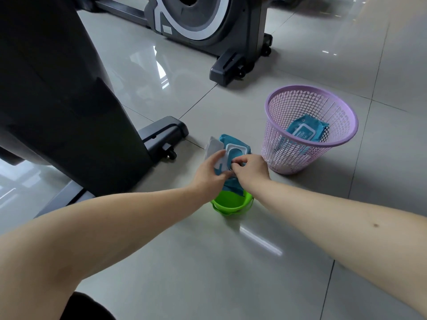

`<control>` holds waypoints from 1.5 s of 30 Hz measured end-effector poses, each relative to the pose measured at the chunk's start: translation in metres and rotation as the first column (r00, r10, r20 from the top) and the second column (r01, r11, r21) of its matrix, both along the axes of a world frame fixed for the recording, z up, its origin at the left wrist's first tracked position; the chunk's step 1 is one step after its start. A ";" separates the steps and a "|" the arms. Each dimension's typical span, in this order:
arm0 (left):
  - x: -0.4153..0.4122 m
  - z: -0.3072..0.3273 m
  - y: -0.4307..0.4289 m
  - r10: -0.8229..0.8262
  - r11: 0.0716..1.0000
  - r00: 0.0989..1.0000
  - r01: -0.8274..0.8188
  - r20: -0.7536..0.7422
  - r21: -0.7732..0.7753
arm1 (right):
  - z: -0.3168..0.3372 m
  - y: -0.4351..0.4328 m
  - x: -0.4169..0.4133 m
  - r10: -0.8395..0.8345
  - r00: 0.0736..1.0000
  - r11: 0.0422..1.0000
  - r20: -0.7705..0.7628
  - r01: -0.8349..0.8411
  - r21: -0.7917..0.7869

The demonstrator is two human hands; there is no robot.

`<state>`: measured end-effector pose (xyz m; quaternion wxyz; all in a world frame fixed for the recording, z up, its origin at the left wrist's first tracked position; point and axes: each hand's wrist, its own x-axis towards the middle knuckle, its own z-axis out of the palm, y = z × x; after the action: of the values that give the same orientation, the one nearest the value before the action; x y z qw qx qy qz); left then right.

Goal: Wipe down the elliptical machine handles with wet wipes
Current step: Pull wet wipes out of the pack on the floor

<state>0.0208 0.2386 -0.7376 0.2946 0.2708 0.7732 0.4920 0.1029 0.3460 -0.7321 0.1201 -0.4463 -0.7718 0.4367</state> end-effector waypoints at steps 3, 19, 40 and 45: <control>0.004 0.003 0.002 0.023 0.999 0.999 -0.023 0.023 0.032 | 0.002 0.005 -0.002 0.074 0.977 0.977 0.199 -0.111 0.184; 0.010 0.011 0.016 0.012 1.000 1.000 -0.012 0.022 0.020 | 0.014 0.011 0.007 0.082 0.853 0.723 0.515 -0.407 0.558; 0.009 0.007 0.012 0.056 0.997 0.996 -0.052 0.071 -0.057 | 0.015 0.014 0.000 0.170 0.826 0.757 0.538 -0.459 0.465; 0.011 0.011 0.014 0.071 0.997 0.995 -0.068 0.072 -0.039 | 0.013 0.016 -0.004 0.181 0.788 0.733 0.588 -0.507 0.454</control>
<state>0.0320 0.2526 -0.7264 0.3104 0.2200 0.7797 0.4974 0.0989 0.3619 -0.7195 -0.0408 -0.3272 -0.9424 0.0562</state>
